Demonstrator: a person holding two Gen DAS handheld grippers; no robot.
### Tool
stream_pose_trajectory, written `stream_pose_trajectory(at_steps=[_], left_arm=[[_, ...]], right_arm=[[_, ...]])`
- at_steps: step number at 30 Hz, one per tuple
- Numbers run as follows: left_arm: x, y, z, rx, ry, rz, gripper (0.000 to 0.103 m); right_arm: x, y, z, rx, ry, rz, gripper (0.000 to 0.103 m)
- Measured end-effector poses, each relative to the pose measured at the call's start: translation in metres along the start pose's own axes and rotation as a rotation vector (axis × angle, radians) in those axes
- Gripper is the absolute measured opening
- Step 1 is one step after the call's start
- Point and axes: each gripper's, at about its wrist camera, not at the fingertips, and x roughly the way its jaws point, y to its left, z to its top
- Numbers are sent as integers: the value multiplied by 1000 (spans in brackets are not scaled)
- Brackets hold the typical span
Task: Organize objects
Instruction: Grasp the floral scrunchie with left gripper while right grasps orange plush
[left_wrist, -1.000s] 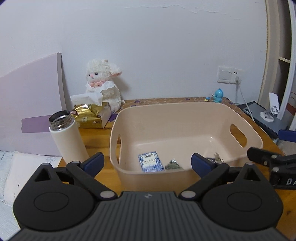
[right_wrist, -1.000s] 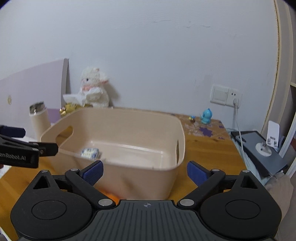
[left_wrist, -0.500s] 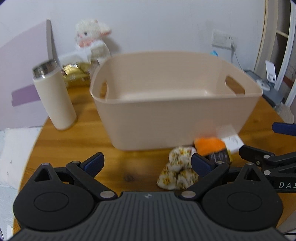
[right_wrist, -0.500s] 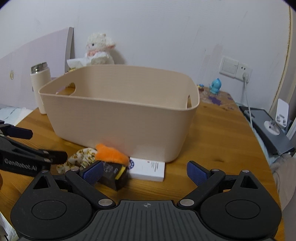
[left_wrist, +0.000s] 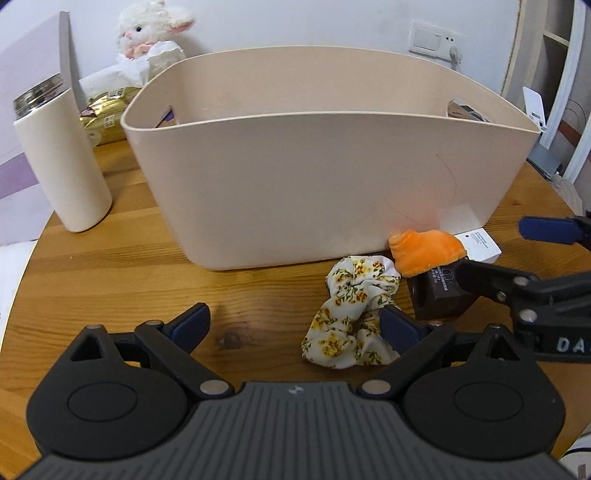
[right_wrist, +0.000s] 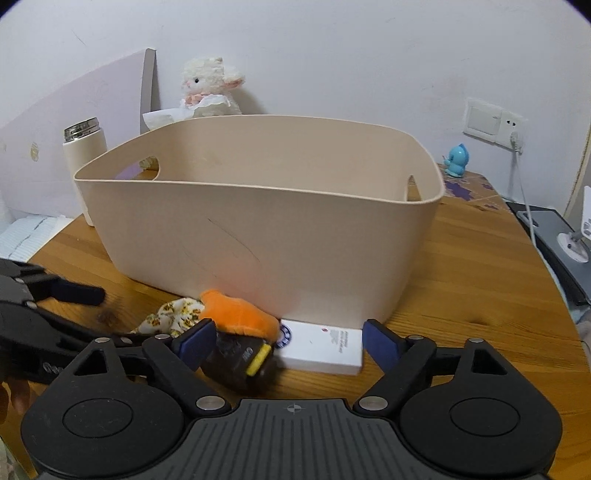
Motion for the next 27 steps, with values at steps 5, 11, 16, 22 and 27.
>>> stream_pose_trajectory(at_steps=[5,11,16,22,27], left_arm=[[6,-1,2,20,26,-32,73],[7,4,7,17,27,-58,58],[6,6,9,21,26,-76,39],[4,7,9,21,30,-98,18],[-1,9,5,18,24,-90,6]], right_arm=[[9,3,4,11,9,30,75],[13,9,8,7,17,68,56],[14,19,11,-19,27,103,21],[9,24,12,-30,31,102,7],[-7,20,13,-12,5,97,7]])
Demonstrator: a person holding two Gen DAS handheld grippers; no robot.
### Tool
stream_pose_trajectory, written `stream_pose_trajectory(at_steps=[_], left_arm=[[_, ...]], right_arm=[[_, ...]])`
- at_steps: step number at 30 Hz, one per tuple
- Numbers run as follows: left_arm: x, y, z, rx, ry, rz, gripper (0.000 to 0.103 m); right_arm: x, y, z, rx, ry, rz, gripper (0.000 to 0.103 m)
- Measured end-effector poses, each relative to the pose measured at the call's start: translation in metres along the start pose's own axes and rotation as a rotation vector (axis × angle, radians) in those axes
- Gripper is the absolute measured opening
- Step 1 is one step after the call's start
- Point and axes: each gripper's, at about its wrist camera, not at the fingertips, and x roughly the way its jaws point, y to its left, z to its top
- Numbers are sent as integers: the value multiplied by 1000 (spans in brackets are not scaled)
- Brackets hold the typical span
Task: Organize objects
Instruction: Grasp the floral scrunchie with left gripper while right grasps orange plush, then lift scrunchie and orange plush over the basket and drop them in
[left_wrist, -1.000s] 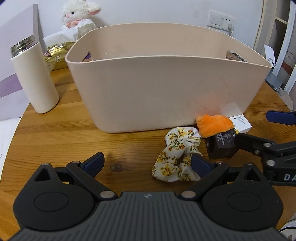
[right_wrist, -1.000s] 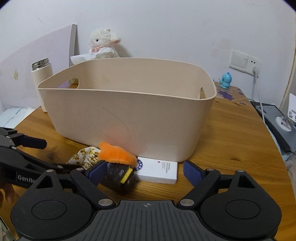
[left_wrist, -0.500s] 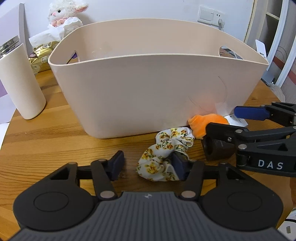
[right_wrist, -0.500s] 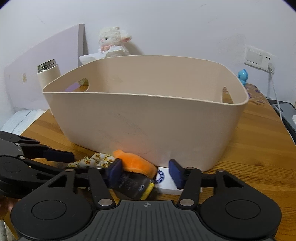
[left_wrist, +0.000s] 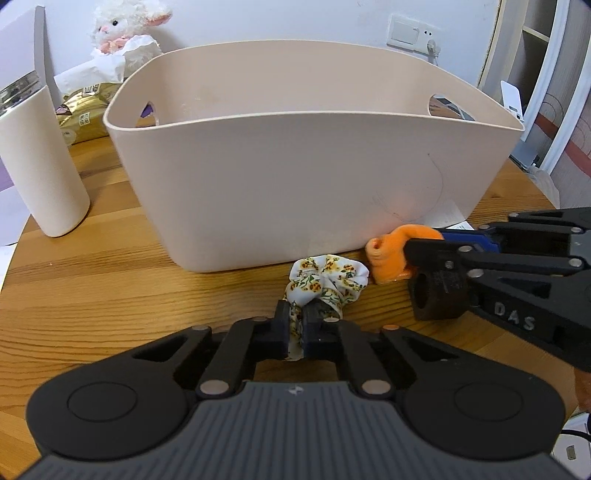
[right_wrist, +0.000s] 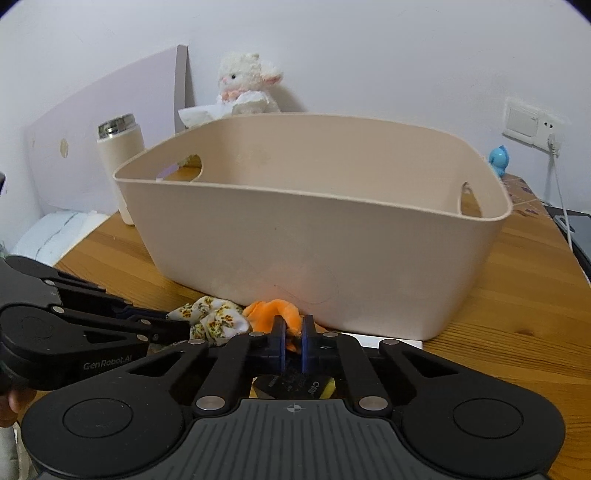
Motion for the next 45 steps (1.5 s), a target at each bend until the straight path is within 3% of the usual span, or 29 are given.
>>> stream_pose_trajectory(at_steps=[10,24,35,45], left_arm=[[-26,5,-6,-13,-46,5,6],[-99,3,5,-11,-225,27,6],[-118,3,58,12,-356,100,6],[-51,5,105,-32,-275,154,6]], right_arm=[[-48,-5,4,24,-87,-5,7],[-107,-25,39,54,-264,-52,7],[-88,-38,83,48,-312,-111,7],[-33,-55,91,33,-228,-163,7]])
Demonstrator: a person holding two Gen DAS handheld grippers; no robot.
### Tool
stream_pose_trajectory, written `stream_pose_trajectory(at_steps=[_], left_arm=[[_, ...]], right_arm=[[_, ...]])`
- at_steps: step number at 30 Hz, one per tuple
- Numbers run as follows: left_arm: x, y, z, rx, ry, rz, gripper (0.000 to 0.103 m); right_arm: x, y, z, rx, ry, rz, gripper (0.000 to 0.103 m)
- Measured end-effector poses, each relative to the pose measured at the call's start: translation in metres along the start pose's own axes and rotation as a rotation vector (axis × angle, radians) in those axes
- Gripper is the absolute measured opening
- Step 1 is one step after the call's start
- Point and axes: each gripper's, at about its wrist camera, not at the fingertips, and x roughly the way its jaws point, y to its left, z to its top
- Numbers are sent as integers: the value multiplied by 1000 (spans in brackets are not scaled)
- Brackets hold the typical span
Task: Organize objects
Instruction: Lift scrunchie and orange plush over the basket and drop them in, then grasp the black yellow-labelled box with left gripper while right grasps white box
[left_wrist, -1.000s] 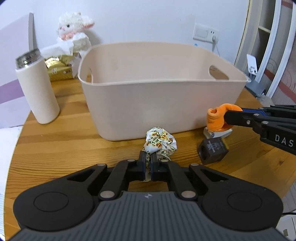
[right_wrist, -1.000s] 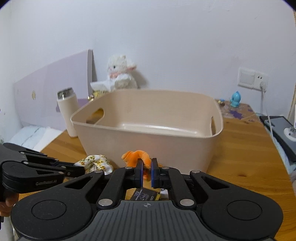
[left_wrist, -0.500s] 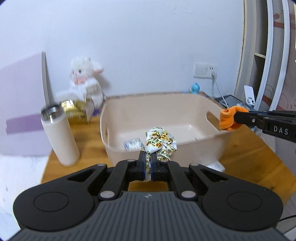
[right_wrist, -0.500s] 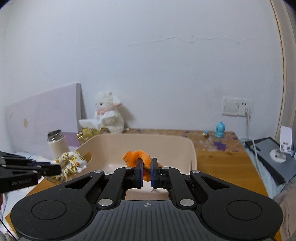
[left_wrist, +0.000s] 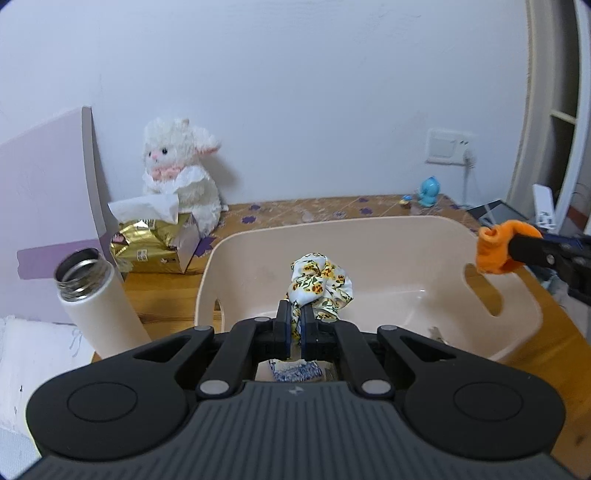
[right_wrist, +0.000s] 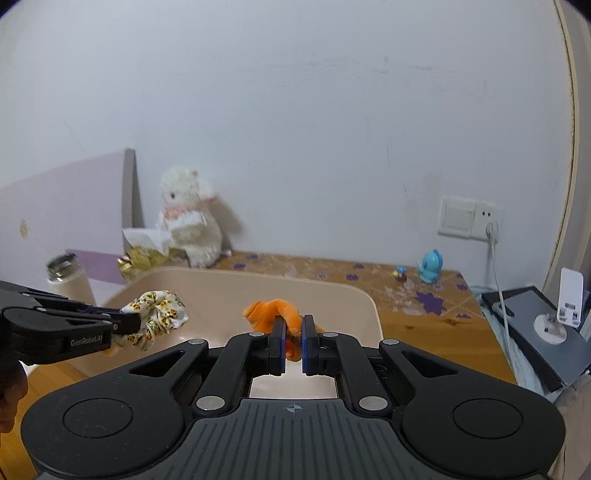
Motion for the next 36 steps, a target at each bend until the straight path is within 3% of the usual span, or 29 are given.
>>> stream_pose_trajectory(at_steps=[11,12,16,17,19,21,23,31,36], left_arm=[[60,-12,-7,5,130,47,6],[62,-12,-9,9,138,47,6],[67,-13,-13,16,164,56,12],[64,-13,-14,12,162,51,16],[58,-13,-14,12,153,57,35],[47,-14,-14,19,119,72,63],[34,-15,-14,34,84,85,74],[-15,-22,-19,42,28,100,88],[-40,-27,-33,39,23,92,92]], right_arm=[[44,-6,-25,-17,131,-19,9],[44,-6,-27,-15,133,-19,12],[31,-8,-27,-1,104,-17,37],[26,-9,-26,-2,95,-19,41],[13,-8,-24,-13,65,-29,54],[0,-8,-21,-23,41,-41,61],[-14,-8,-20,-26,29,-39,65],[-63,-12,-32,-30,21,-31,89],[-76,-14,-51,-32,59,-37,91]])
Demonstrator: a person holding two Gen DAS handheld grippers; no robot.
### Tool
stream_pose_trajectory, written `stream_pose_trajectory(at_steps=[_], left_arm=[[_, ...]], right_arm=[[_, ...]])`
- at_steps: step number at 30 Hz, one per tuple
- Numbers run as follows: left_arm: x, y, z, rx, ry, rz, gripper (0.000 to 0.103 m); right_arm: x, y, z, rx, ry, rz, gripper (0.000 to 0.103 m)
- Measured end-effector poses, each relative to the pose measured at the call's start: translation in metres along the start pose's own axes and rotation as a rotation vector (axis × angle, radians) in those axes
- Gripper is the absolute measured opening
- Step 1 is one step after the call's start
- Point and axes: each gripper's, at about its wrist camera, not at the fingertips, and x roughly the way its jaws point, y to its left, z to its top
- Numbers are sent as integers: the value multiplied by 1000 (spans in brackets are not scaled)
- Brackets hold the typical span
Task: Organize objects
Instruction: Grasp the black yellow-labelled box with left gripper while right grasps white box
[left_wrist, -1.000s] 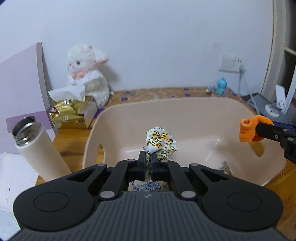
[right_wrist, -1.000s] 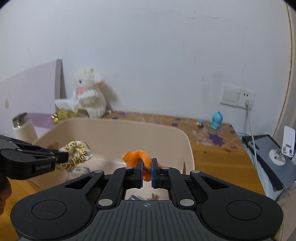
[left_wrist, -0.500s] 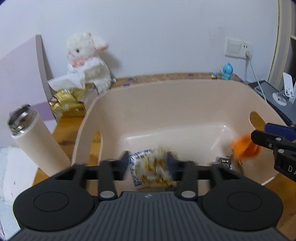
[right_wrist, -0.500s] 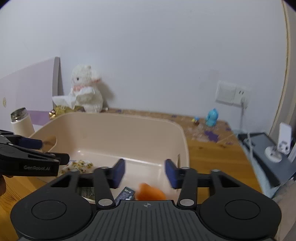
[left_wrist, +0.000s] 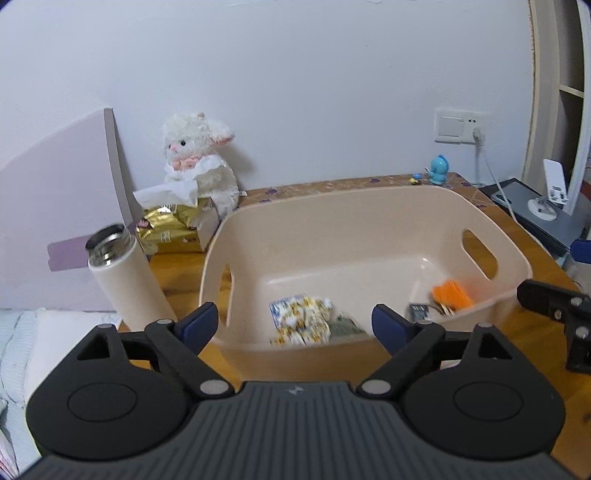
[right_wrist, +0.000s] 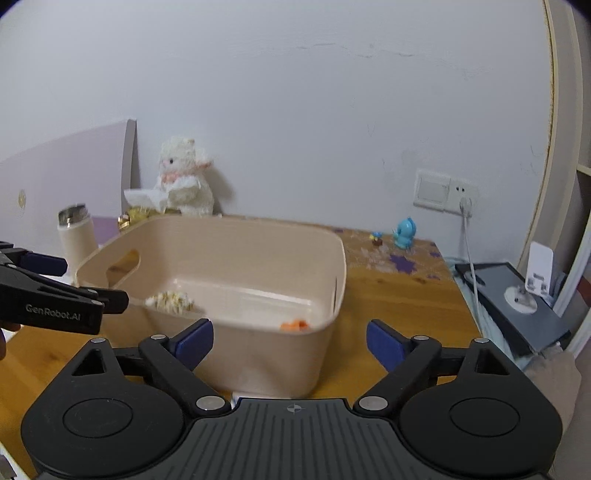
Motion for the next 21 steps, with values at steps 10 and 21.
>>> stream_pose_trajectory(at_steps=[10,21], left_arm=[[-7,-17,-44,7,74,-46,92],[18,-43,-75,-19,142,-149,92]], right_arm=[[13,-7,-51,16,129,-11,92],[33,-14,-85,29,207,-12,91]])
